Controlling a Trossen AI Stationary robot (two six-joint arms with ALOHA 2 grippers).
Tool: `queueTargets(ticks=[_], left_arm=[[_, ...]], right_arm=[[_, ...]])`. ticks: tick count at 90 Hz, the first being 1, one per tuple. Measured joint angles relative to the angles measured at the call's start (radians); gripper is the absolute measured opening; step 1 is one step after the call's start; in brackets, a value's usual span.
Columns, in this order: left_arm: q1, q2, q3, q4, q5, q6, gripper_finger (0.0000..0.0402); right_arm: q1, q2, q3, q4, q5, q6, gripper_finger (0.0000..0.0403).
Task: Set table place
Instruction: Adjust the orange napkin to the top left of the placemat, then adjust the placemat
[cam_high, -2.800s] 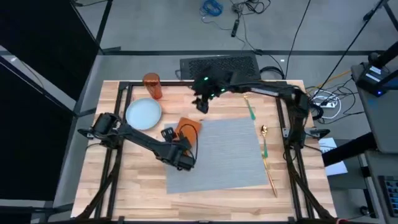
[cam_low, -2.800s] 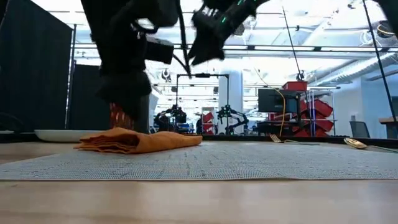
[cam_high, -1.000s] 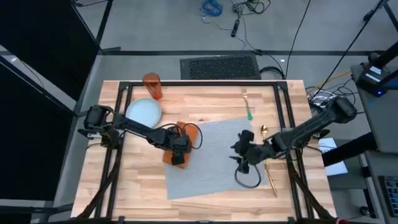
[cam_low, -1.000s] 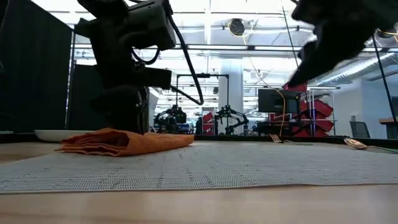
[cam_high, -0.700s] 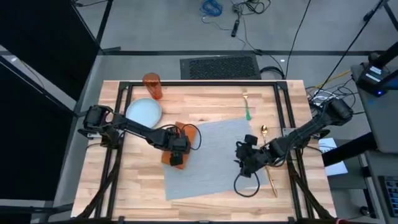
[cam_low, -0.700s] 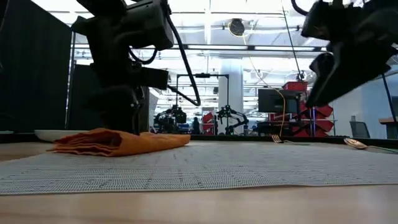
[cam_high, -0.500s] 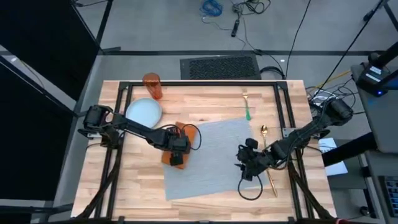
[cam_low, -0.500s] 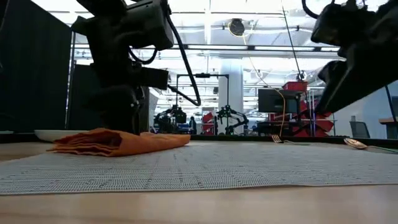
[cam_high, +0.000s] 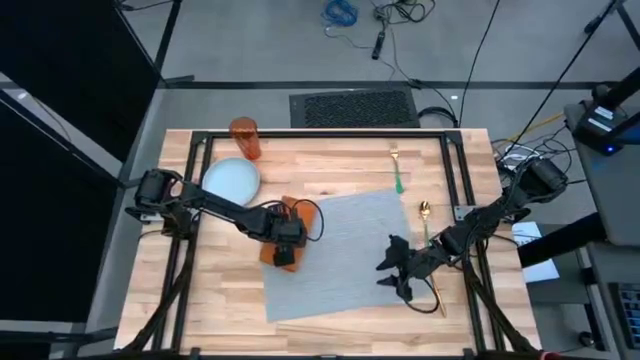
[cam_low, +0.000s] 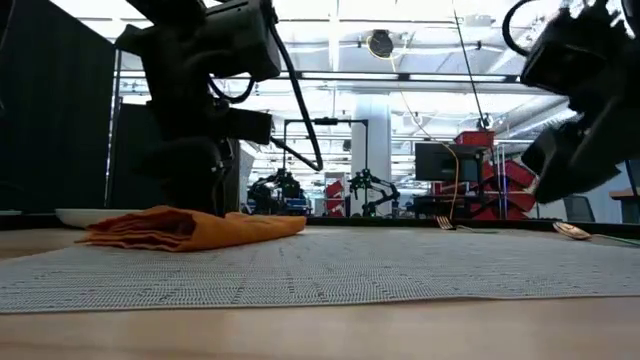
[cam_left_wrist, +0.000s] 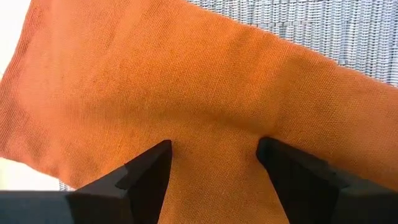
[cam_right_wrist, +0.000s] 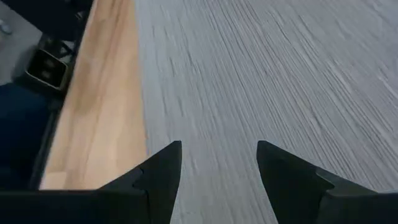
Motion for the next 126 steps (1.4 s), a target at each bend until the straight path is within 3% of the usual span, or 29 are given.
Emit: queueTargets(ticks=[16, 41, 57, 70, 106, 126], left_arm=[[0.0, 0.002, 0.029, -0.039, 0.006, -0.012, 0.0242], [0.0, 0.003, 0.053, -0.114, 0.009, -0.016, 0.0242], [0.0, 0.002, 0.053, -0.125, 0.01, -0.019, 0.0242], [0.0, 0.002, 0.054, -0.126, 0.01, -0.027, 0.0242], [0.0, 0.001, 0.055, -0.128, 0.011, -0.028, 0.0242], [0.009, 0.0, 0.055, -0.143, 0.011, -0.026, 0.0242]], right_arm=[[-0.053, 0.0, -0.001, -0.067, -0.052, 0.009, 0.0194], [-0.085, -0.003, 0.202, -0.646, -0.036, 0.064, 0.0194], [-0.076, -0.005, 0.314, -0.728, -0.043, 0.022, 0.0194], [-0.077, 0.01, 0.317, -0.846, -0.044, 0.098, 0.0194], [-0.079, 0.218, 0.323, -0.827, -0.127, 0.178, 0.0192], [-0.076, 0.227, 0.321, -0.781, -0.129, 0.192, 0.0175]])
